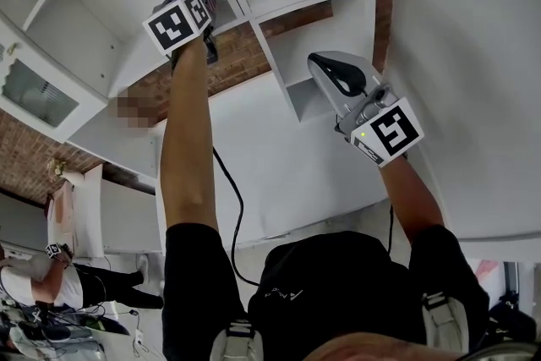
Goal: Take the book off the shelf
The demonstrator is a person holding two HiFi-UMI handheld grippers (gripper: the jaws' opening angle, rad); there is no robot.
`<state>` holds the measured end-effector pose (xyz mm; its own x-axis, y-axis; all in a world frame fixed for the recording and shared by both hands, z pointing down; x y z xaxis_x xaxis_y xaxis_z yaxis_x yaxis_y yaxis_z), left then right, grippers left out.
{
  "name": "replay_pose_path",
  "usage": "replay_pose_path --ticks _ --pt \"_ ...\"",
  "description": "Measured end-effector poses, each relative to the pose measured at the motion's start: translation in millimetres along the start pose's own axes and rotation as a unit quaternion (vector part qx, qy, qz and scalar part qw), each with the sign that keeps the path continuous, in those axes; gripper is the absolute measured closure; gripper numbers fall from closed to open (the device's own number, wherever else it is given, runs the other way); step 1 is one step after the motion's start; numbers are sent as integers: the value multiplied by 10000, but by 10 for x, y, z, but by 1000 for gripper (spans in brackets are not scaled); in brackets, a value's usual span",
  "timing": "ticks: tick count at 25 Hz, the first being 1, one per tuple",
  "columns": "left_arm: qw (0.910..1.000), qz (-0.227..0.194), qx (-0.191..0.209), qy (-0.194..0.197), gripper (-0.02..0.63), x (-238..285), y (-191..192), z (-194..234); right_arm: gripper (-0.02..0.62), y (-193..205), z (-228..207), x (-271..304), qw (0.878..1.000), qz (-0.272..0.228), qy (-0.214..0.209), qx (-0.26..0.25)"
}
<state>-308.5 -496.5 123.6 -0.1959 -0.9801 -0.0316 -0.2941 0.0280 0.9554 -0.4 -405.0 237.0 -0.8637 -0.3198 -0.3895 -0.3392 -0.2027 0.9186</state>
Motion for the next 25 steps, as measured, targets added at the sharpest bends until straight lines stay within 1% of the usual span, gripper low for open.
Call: replay_pose_path --ticks 6,11,17,21,25 --pt "9994 -324 -120 41 454 -298 -10 48 594 1 107 27 10000 36 -34 36" --pt "9966 -752 -279 173 454 -772 -40 108 594 -40 259 58 9999 -9 -88 65" --pt "9899 -1323 -402 323 454 -1508 -55 176 594 -105 481 112 9997 -78 -216 92" --pt "9836 -1647 -542 494 454 -2001 75 155 594 -124 630 48 9995 -119 -220 174" --pt "9785 -1873 -622 600 454 -2446 264 89 594 -130 761 -60 9994 -169 -171 257"
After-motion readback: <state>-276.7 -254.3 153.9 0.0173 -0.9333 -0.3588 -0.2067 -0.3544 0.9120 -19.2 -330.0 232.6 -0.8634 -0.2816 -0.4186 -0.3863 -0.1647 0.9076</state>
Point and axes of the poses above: the fingertips, and each gripper's own axes: x forward along the fingers, z to its left, y out of its underside, the point moved 8 cm from there along -x, backward along the fingers, and after that the axes turned 14 degrees about x, right-handed, at the moved point
